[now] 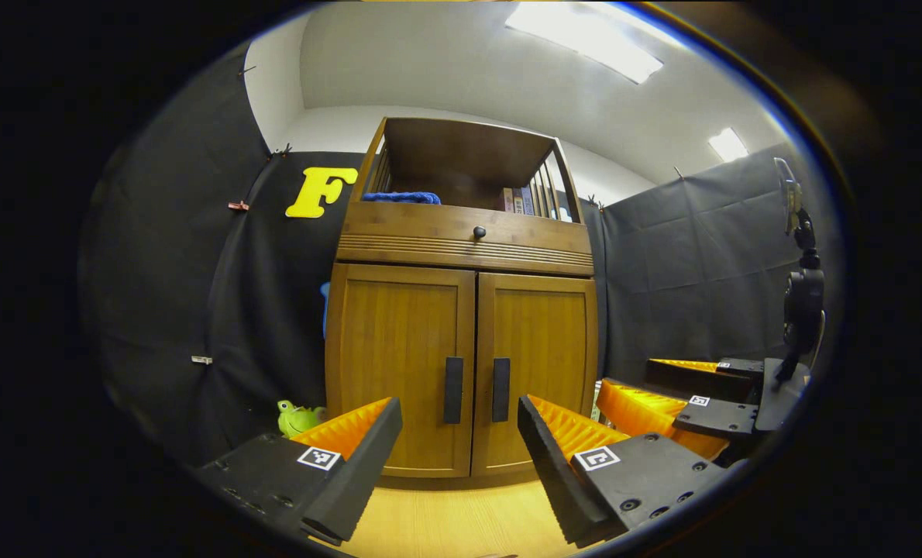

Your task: Open the right door of the double-door shoe cabinet with the right hand, and open the left door with the left hand.

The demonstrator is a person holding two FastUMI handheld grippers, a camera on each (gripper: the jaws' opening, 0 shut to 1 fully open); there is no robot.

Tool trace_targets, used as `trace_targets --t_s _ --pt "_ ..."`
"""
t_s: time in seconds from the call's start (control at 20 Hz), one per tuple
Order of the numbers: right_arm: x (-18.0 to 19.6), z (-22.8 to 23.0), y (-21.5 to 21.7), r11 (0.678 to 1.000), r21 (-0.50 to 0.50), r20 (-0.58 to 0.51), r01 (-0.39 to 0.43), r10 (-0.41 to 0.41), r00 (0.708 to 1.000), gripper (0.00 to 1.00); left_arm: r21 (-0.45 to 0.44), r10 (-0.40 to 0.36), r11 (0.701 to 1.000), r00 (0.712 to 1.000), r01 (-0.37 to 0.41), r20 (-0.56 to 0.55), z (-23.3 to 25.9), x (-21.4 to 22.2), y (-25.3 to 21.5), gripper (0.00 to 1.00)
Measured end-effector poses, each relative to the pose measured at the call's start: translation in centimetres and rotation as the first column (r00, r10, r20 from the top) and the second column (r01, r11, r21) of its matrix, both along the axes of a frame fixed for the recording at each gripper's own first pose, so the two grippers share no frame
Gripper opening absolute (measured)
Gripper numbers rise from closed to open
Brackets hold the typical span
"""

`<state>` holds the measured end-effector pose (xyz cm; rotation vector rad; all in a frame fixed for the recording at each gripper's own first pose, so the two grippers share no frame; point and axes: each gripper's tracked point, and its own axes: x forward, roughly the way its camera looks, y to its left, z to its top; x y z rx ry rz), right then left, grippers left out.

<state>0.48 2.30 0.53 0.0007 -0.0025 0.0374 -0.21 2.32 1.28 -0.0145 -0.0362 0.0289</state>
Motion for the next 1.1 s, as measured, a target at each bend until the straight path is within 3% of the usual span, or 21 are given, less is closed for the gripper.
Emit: trace_targets --t_s 0.55,0.9,1.1 --pt "3.0 -0.7 -0.2 0.999 0.031 -0.002 0.016 -0.016 1.0 0.96 0.02 -0.019 1.0 1.0 0.019 -0.008 -0.4 -0.2 0.7 0.94" --pt "9.2 -2.4 0.4 0.999 0.036 -0.017 0.013 -0.013 1.0 0.95 0.013 -0.014 1.0 0.999 0.015 -0.03 -0.7 -0.5 2.5 0.94" --pt "13.0 -5.0 1.1 1.0 -0.009 -0.051 0.011 -0.012 0.999 0.95 0.036 0.003 0.999 1.0 -0.002 -0.025 -0.4 -0.5 4.2 0.94"
